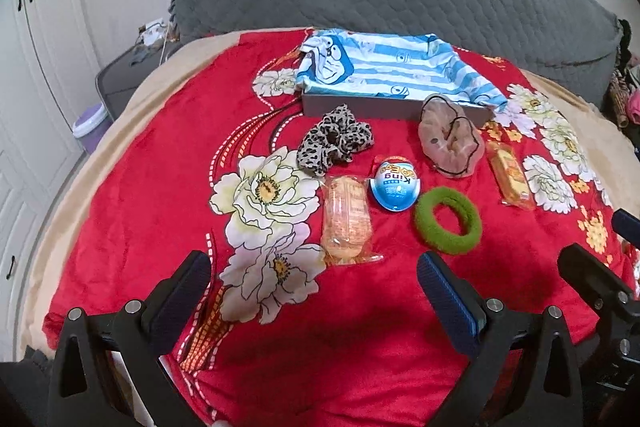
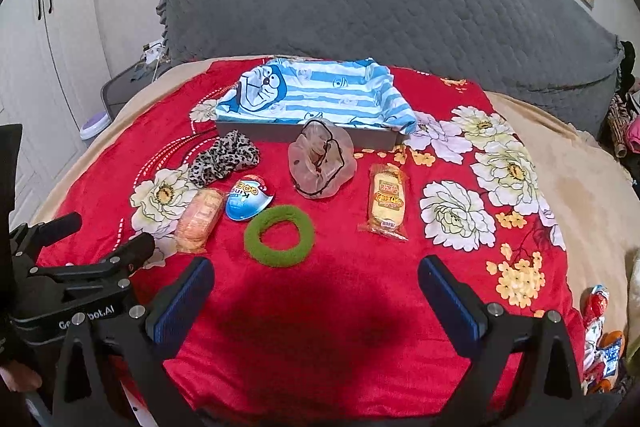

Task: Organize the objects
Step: 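Move both grippers toward the wrapped bread roll and green hair tie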

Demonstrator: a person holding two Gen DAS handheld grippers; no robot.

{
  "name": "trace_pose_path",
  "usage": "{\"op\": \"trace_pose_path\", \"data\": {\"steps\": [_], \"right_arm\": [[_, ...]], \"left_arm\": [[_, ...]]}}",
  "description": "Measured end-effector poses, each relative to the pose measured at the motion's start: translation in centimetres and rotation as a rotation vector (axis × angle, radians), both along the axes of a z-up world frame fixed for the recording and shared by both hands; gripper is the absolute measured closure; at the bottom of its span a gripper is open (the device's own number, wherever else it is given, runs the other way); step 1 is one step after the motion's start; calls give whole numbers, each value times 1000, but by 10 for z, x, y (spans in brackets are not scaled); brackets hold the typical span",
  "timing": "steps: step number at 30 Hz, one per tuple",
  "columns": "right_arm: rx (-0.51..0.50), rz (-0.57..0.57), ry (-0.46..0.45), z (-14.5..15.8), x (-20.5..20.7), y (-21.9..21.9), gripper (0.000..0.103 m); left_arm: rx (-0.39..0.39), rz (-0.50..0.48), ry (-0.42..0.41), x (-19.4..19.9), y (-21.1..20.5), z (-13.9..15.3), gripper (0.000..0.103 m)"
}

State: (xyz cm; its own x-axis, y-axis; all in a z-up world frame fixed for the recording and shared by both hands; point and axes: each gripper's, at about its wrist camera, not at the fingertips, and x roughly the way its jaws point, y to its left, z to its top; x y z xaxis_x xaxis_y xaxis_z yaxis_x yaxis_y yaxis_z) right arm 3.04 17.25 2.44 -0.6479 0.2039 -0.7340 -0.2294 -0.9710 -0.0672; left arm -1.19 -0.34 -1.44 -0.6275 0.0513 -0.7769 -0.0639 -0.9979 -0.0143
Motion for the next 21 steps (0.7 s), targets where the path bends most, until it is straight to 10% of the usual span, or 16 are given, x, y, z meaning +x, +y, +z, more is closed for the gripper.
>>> {"op": "trace_pose_path", "data": {"steps": [21], "right_arm": [[-7, 12, -135, -53, -64, 12, 0]], "left_arm": [[-7, -130, -95, -61, 15, -48, 1]]}}
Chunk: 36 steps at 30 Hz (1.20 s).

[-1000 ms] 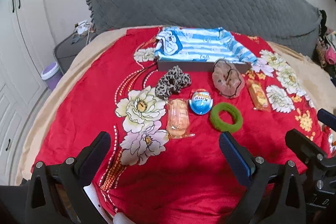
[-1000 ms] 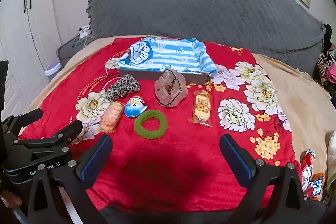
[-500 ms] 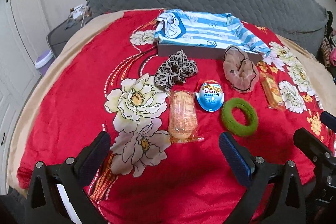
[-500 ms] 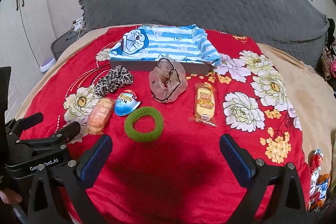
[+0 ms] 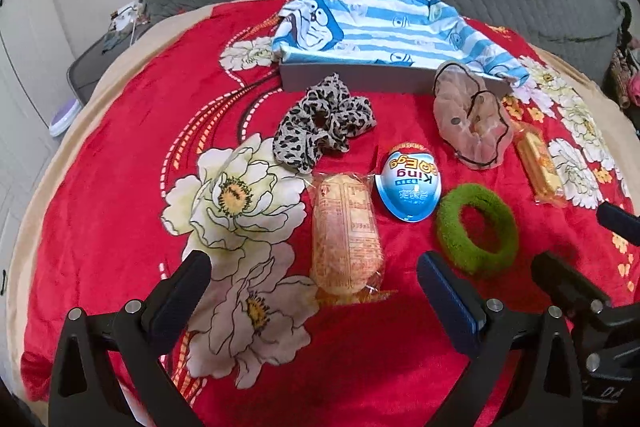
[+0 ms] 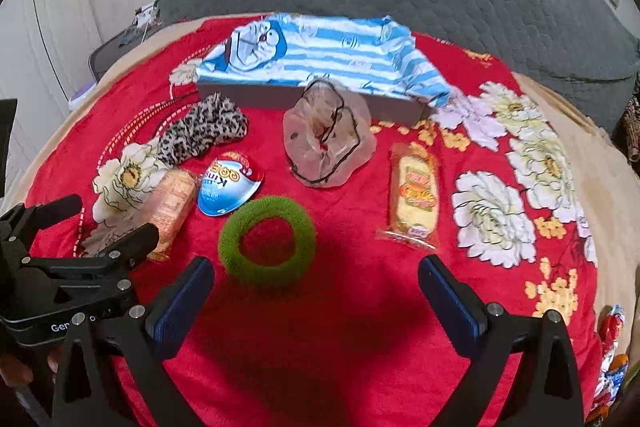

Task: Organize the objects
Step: 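Move both grippers toward the wrapped bread roll and green hair tie, then grasp the wrapped bread roll with the left gripper while the right grasps the green hair tie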

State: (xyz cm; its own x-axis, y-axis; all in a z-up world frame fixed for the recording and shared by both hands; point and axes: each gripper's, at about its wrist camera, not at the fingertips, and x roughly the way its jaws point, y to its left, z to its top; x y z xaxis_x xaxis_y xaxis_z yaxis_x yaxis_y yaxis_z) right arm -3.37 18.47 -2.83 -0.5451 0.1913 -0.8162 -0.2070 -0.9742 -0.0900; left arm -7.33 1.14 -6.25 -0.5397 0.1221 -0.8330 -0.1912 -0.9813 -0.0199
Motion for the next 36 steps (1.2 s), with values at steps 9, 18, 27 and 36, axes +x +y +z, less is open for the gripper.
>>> {"op": "trace_pose_path", "data": {"steps": [9, 18, 27, 36], "right_arm": [[-22, 9, -64, -22, -13, 0, 0], [13, 66, -112, -36, -29, -9, 0], [27, 68, -170, -56, -43, -8, 1], [-9, 42, -169, -58, -49, -4, 10]], "left_arm": [[21, -76, -42, -24, 0, -17, 1], [25, -106, -64, -36, 10, -28, 1], [20, -112, -99, -46, 13, -42, 1], [9, -64, -125, -50, 9, -50, 1]]}}
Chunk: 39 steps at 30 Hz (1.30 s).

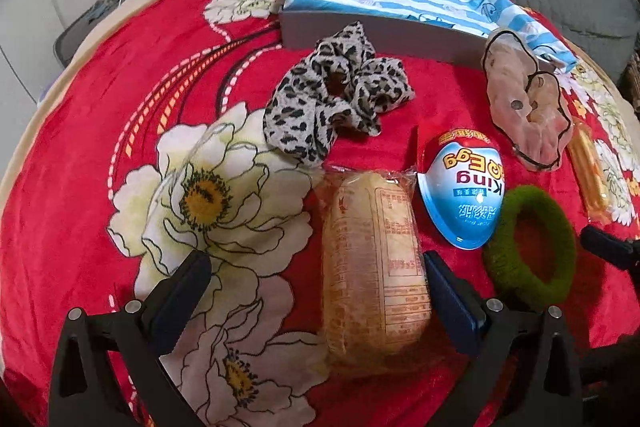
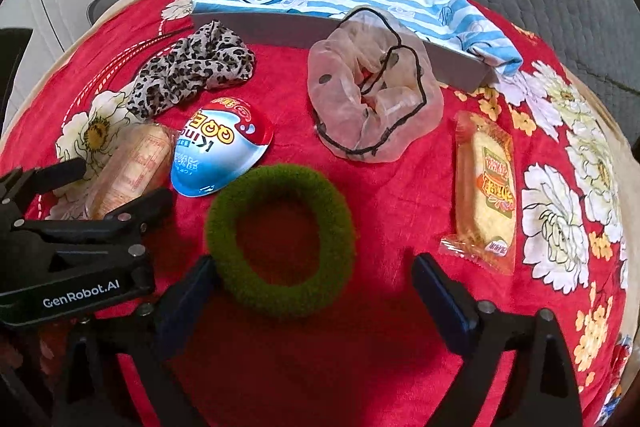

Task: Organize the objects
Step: 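Grasp the wrapped bread roll with the left gripper while the right grasps the green hair tie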

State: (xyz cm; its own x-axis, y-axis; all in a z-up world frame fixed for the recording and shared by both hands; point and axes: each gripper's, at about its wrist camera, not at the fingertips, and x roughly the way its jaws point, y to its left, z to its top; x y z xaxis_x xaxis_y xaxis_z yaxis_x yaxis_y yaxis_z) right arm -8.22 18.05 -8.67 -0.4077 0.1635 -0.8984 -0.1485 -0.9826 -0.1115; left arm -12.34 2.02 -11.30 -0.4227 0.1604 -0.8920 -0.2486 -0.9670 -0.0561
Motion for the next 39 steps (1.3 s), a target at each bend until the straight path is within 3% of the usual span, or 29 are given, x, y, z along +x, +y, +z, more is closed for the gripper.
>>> {"op": "trace_pose_path", "data": {"steps": [6, 11, 15, 17, 19, 33, 39], "right_arm": [[-34, 2, -3, -1, -1, 0, 23], [-52, 6, -4, 0, -1, -2, 29], [-64, 2, -2, 2, -1, -2, 33], [-69, 1, -1, 3, -1, -2, 35], [-73, 1, 0, 3, 0, -2, 36], [-160, -14, -2, 7, 3, 5, 73], [-186, -9, 10, 12, 6, 6, 78]], "left_arm": [[-5, -2, -1, 0, 0, 1, 2], [-18, -19, 15, 1, -2, 6, 8], [-7, -70, -18, 2, 0, 6, 40], [-22, -80, -15, 4, 3, 8, 43], [-22, -99, -13, 7, 4, 9, 56], [35, -143, -17, 18, 2, 18, 61], [27, -133, 5, 23, 2, 24, 61]]}}
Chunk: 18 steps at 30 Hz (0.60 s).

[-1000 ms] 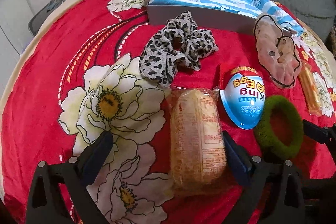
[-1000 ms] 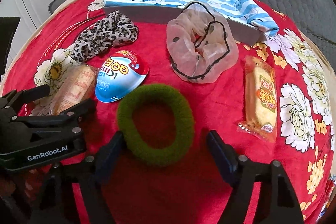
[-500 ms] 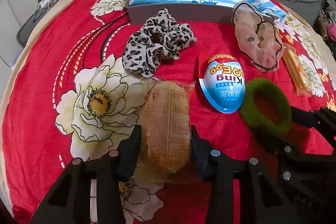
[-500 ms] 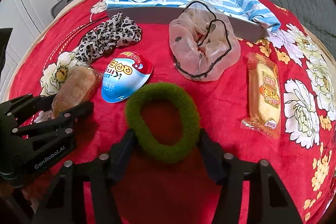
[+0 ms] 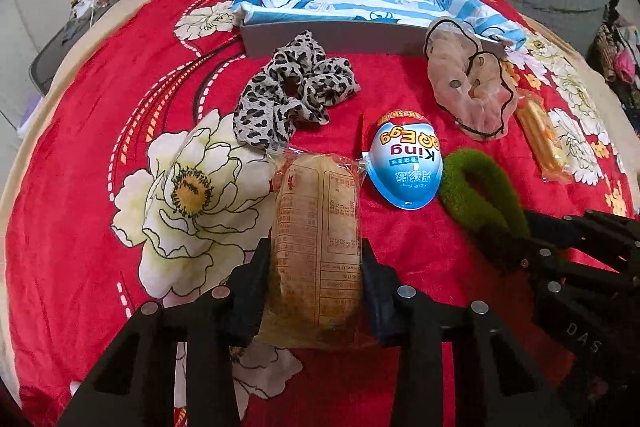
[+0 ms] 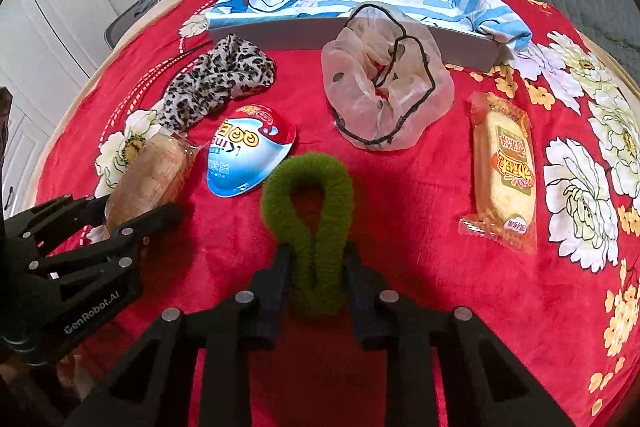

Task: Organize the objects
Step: 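Grasp the wrapped bread roll with the left gripper while the right grasps the green hair tie, then lift the bread roll with the left gripper while the right lifts the hair tie toward the shirt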

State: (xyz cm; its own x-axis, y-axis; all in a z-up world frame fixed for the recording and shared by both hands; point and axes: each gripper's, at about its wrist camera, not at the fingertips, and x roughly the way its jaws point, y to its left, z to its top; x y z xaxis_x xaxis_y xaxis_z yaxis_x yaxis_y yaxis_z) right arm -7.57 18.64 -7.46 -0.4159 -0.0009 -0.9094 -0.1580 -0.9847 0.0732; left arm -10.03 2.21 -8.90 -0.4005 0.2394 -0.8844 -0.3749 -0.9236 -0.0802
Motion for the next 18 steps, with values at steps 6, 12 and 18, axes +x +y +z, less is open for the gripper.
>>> {"op": "trace_pose_path", "data": {"steps": [6, 12, 18], "right_arm": [[-9, -3, 8, 5, 7, 2, 79], [0, -3, 33, 15, 13, 1, 79], [11, 12, 75, 29, 17, -2, 79]], "left_arm": [[0, 2, 0, 8, 4, 1, 61], [-4, -5, 43, 14, 7, 11, 61], [36, 31, 101, 20, 4, 31, 61]]}}
